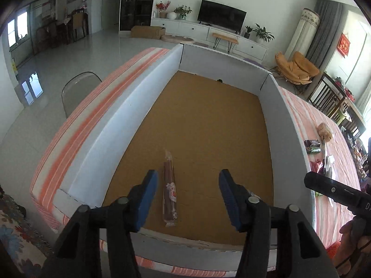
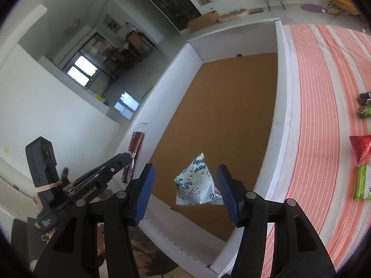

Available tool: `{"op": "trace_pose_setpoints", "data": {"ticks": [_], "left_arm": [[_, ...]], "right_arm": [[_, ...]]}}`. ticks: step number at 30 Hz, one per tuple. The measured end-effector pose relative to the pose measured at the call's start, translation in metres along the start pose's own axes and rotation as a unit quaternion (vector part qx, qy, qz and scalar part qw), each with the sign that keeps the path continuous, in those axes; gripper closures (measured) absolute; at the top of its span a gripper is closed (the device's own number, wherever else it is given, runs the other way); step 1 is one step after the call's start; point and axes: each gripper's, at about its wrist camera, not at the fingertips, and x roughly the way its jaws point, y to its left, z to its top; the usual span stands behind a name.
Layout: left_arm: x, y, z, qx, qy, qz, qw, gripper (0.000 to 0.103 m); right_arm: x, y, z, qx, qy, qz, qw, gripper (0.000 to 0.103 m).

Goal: Organize snacks
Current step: 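Carry both snacks into the cardboard box and open both tools, then bring the left tool back over the red-wrapped snack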

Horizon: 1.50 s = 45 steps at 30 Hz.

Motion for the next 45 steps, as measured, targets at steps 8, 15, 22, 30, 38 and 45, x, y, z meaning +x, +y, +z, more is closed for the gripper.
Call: {"op": "trace_pose_setpoints", "data": {"ticks": [8, 15, 22, 30, 38, 45], "left_arm": [[-0.017, -0.088, -0.014, 0.071, -0.033, -0.081, 0.9937, 0.016], [-0.031, -0.206, -0.045, 0.171, -0.013, -0.188, 0.967, 0.008], [0.004, -0.31, -0.091, 0.252, 0.044, -0.203, 0.9454, 0.008], [0.068, -0.336, -0.115, 0.258, 0.039, -0.152, 0.9534, 0.008], [0.093, -0.325, -0.119, 0.249, 0.035, -0.139, 0.9579, 0.008], [0.097, -0.328, -0.12, 0.26, 0.028, -0.139, 0.9553, 0.004]], "right_arm": [[-0.1, -0.086, -0.038, 0.047, -0.148, -0.084, 0.984, 0.027], [-0.163, -0.19, -0.084, 0.135, -0.178, -0.381, 0.897, 0.021], [-0.177, -0.256, -0.106, 0.209, -0.141, -0.428, 0.868, 0.021], [-0.172, -0.279, -0.128, 0.225, -0.143, -0.457, 0.848, 0.021], [-0.169, -0.278, -0.128, 0.239, -0.147, -0.468, 0.838, 0.015], [-0.168, -0.28, -0.128, 0.25, -0.146, -0.474, 0.831, 0.012]]}}
